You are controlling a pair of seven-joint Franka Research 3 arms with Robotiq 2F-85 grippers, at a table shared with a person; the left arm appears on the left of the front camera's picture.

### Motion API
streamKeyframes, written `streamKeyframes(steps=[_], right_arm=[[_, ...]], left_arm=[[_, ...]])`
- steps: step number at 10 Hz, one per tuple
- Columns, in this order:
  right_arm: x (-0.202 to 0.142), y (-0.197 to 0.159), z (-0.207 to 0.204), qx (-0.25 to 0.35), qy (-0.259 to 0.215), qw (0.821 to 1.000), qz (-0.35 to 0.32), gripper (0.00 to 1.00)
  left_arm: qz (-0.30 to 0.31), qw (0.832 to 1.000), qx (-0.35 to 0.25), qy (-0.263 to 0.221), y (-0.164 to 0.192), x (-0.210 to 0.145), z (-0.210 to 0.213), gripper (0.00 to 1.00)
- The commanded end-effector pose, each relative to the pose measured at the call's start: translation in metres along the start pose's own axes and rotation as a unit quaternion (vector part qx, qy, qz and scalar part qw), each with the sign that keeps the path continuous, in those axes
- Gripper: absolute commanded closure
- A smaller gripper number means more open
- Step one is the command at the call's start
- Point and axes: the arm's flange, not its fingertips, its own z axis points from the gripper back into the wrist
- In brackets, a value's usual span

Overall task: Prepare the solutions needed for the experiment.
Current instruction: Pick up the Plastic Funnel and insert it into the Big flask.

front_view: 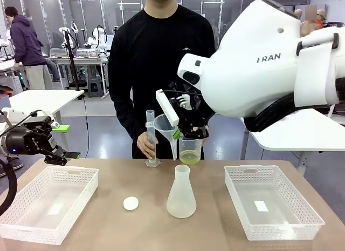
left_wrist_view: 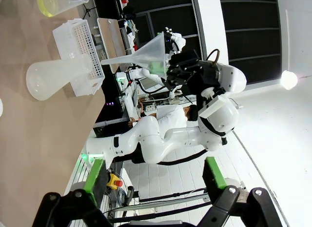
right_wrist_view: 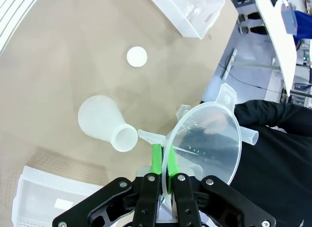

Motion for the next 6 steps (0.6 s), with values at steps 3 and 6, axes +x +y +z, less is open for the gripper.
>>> streamKeyframes(steps=[3,6], right_arm=[[-0.024,0.023,-0.007,-0.023,-0.001,1.000,0.006,0.96],[-0.040,0.023,-0.018,-0.034,-0.008,0.999,-0.007,0.96]], left_arm=[[0.001,1.000,-0.001,0.001,-0.003,0.001,0.000,0.00],[0.001,1.000,-0.001,0.001,-0.003,0.001,0.000,0.00]])
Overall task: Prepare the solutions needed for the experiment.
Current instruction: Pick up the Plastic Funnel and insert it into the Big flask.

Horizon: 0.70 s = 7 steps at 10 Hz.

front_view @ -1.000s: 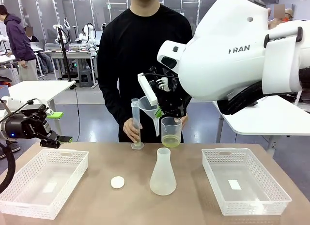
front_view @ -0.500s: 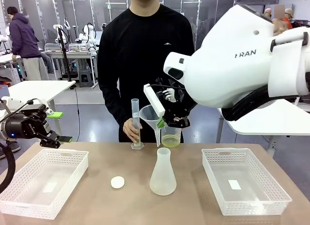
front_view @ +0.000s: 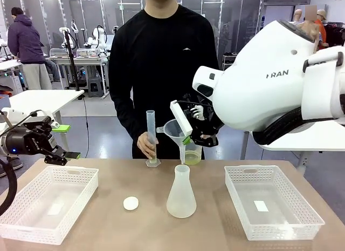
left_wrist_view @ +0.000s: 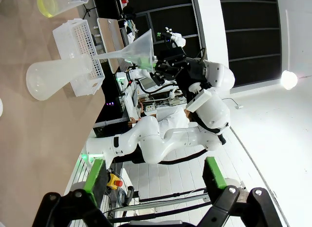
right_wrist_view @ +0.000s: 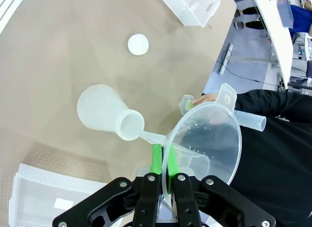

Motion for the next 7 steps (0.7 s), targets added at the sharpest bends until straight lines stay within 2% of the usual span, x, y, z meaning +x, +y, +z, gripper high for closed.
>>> streamKeyframes(steps=[1,7], right_arm=[[-0.012,0.004,-0.010,-0.011,-0.022,1.000,-0.001,0.96],[-0.020,0.009,-0.027,-0.010,-0.054,0.998,-0.024,0.96]], left_arm=[[0.001,1.000,-0.001,0.001,-0.003,0.001,0.000,0.00],[0.001,1.000,-0.001,0.001,-0.003,0.001,0.000,0.00]])
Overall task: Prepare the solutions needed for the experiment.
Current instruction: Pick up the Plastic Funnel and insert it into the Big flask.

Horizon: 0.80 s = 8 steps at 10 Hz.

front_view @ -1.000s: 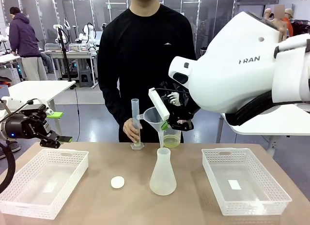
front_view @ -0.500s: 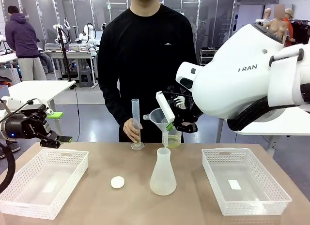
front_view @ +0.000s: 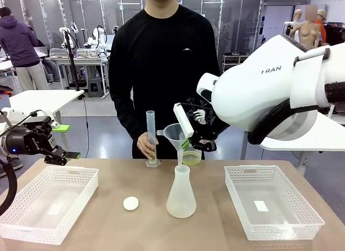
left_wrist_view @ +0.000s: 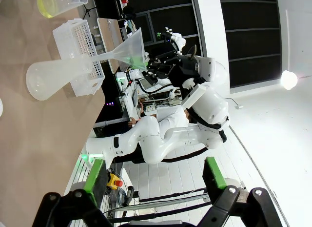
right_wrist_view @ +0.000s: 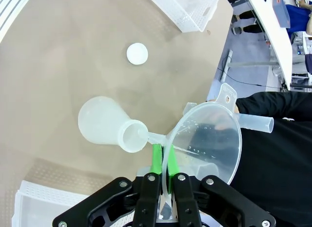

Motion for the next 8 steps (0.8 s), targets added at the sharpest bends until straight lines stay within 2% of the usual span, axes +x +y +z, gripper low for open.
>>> streamKeyframes(steps=[1,8], right_arm=[[-0.009,0.004,-0.011,-0.006,-0.016,1.000,0.004,0.96],[-0.027,0.026,-0.037,-0.004,-0.019,1.000,-0.023,0.96]], left_arm=[[0.001,1.000,-0.001,0.001,-0.003,0.001,0.000,0.00],[0.001,1.000,-0.001,0.001,-0.003,0.001,0.000,0.00]])
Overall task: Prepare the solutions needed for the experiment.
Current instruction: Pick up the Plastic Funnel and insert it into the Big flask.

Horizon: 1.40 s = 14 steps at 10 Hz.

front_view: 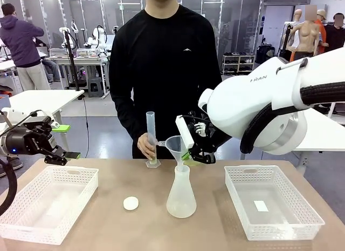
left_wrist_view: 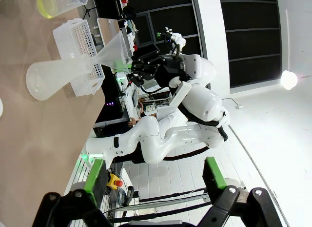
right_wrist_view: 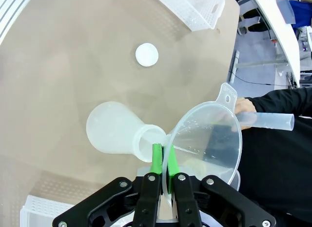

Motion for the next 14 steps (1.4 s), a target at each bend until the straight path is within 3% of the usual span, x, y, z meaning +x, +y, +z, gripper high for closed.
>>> streamKeyframes(steps=[1,4,9,12,13,14], right_arm=[[-0.010,0.007,-0.007,-0.016,-0.007,1.000,0.008,0.96],[-0.018,0.009,-0.015,-0.020,-0.027,0.999,0.004,0.96],[-0.029,0.011,-0.027,-0.004,-0.016,1.000,-0.014,0.96],[-0.033,0.013,-0.033,0.000,-0.041,0.999,-0.017,0.96],[-0.033,0.013,-0.033,-0.002,-0.041,0.999,-0.015,0.76],[-0.033,0.014,-0.032,-0.002,-0.043,0.999,-0.014,0.76]], left_arm=[[0.001,1.000,-0.001,0.001,-0.003,0.001,0.000,0.00],[0.001,1.000,-0.001,0.001,-0.003,0.001,0.000,0.00],[0.001,1.000,-0.001,0.001,-0.003,0.001,0.000,0.00],[0.001,1.000,-0.001,0.001,-0.003,0.001,0.000,0.00],[0.001,1.000,-0.001,0.001,-0.003,0.001,0.000,0.00],[0.001,1.000,-0.001,0.001,-0.003,0.001,0.000,0.00]])
